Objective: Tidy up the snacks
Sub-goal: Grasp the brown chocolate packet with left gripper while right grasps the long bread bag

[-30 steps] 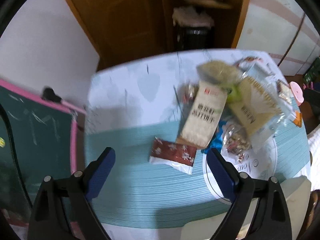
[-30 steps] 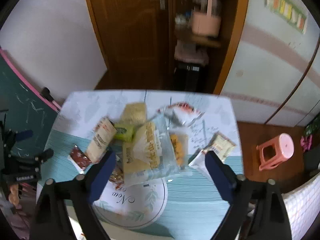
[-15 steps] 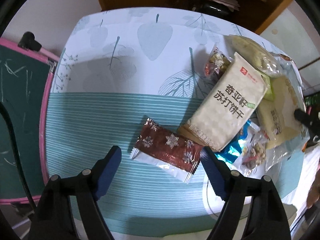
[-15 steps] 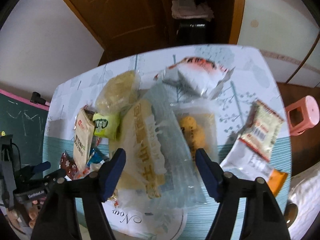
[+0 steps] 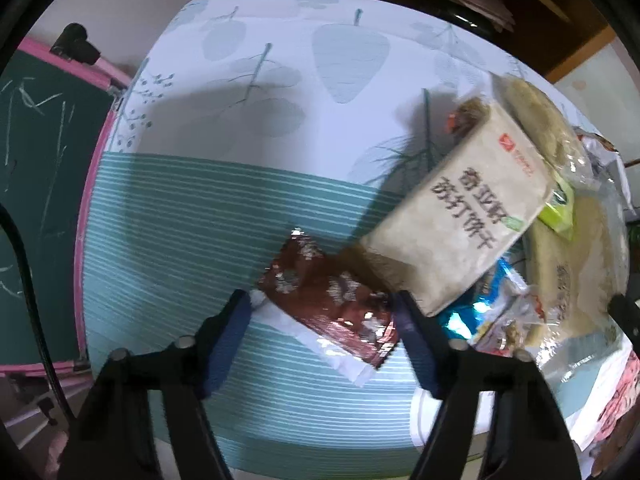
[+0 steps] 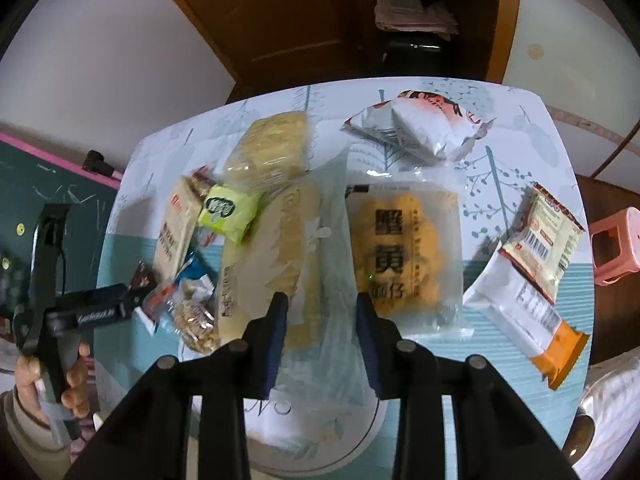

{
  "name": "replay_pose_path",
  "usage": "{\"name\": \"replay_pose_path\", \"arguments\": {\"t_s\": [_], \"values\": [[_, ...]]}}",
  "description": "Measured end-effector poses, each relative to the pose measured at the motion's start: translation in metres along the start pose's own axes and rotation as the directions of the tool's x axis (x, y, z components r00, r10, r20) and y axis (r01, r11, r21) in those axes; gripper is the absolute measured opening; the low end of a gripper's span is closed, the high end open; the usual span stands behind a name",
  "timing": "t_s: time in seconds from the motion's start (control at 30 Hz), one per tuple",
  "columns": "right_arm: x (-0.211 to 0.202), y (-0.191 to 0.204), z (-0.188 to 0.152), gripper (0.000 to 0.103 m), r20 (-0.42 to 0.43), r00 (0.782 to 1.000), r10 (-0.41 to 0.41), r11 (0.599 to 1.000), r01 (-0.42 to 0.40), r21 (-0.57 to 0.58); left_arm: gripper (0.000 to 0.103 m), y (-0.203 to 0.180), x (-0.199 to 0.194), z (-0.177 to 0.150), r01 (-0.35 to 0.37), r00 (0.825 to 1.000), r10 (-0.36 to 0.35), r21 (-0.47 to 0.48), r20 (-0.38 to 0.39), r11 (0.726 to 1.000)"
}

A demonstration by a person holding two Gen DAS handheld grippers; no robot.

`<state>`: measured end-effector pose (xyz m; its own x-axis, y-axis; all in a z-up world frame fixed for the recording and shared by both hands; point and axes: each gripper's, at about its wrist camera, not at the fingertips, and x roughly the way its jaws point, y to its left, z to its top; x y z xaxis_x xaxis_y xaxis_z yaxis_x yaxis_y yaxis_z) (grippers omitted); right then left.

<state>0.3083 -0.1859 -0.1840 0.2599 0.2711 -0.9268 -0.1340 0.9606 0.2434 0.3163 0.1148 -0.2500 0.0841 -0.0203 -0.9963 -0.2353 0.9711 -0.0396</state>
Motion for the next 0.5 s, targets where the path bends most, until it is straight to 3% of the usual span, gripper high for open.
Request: {"name": "replay_pose_path", "arguments": {"t_s": [0.3,0.47,0.5], "values": [[0.014,-0.016,-0.01,0.037,-0.065,0.995,0.077,0.993,-0.071,0.089,0.066,0.021,0.006,0.0,0.047,0.999,-0.047,-0.045,-0.013,0.998],[0.031,-0.022,-0.012,0.038,-0.095,0.985,0.143,0.979,-0.127,0.157,0.068,0.008,0.007,-0.001,-0.005,1.0,0.005,-0.016,0.008,1.0],[0.033,-0.021,-0.013,0.038,-0.098,0.984,0.148,0.978,-0.131,0.159,0.064,0.003,0.006,-0.003,-0.007,1.0,0.007,-0.007,0.017,1.0]]}}
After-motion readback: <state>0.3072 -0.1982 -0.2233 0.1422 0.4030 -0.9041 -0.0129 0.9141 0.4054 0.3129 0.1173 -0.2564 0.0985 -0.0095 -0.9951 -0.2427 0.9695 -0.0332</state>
